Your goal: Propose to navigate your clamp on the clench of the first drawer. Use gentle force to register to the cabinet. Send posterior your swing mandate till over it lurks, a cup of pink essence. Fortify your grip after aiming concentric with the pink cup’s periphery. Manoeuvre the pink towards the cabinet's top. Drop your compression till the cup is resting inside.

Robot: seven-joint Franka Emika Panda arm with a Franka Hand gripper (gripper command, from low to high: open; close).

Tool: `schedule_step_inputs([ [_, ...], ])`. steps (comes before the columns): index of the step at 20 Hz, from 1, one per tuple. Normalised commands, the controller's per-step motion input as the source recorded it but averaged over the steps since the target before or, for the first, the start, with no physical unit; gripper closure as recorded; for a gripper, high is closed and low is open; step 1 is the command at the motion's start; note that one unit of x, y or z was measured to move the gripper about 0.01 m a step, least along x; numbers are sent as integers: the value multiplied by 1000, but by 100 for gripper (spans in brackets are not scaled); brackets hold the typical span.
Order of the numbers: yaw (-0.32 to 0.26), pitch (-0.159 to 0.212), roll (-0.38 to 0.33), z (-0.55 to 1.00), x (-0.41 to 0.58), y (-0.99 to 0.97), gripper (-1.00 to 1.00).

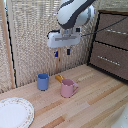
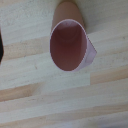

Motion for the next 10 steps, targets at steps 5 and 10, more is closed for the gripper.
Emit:
schedule_step_inputs([
  [5, 124, -55, -114, 551, 31, -316, -100],
  [10, 115, -23, -56, 813, 0, -356, -100],
])
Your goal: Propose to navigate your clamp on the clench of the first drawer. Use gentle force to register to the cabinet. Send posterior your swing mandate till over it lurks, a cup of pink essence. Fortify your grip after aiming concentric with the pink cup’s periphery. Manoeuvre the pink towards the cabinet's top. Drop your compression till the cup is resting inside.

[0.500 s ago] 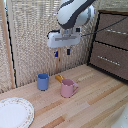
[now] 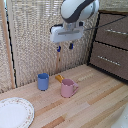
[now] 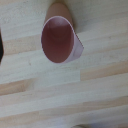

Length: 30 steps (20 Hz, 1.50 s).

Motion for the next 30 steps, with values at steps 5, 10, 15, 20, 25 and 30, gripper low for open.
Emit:
schedule_step_inputs([
  [5, 114, -35, -167, 482, 0, -302, -100],
  [10, 117, -48, -274, 98, 0, -267, -100],
  [15, 120, -49, -320, 0, 0, -241, -100],
  [20, 102, -2, -365, 0, 0, -118, -100],
  [25, 47, 42, -375, 0, 0, -6, -100],
  [30, 50, 21, -375, 0, 1, -1, -100],
])
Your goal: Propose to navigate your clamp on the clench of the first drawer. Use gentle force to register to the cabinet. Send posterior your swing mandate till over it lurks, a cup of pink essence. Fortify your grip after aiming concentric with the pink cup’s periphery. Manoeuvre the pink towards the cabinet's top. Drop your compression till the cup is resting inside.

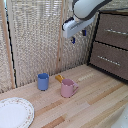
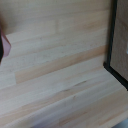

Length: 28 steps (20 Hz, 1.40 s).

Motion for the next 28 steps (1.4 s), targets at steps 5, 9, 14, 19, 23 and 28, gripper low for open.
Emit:
schedule_step_inputs([
  [5, 76, 0, -375, 0, 0, -5, -100],
  [9, 89, -6, -375, 0, 0, -14, -100],
  [14, 90, -8, -375, 0, 0, -21, -100],
  [19, 75, 0, -375, -35, 0, -46, -100],
  [23, 73, 0, -375, -41, 0, -51, -100],
  [28, 74, -12, -375, -10, 34, -47, -100],
])
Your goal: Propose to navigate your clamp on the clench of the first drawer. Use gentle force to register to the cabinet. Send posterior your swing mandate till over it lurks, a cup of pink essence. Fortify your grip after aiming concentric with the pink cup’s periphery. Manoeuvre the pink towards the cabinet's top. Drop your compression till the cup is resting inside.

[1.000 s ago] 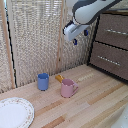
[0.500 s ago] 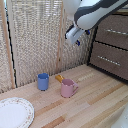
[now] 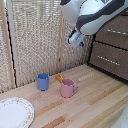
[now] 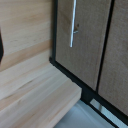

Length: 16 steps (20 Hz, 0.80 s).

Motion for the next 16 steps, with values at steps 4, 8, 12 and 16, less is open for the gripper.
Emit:
schedule_step_inputs([
  [4, 65, -34, -375, 0, 68, -95, -100],
  [8, 69, -41, -375, 0, 51, -114, -100],
  [12, 12, -57, -359, 22, -5, -399, -100],
  [16, 0, -73, -275, 13, -49, -561, -100],
])
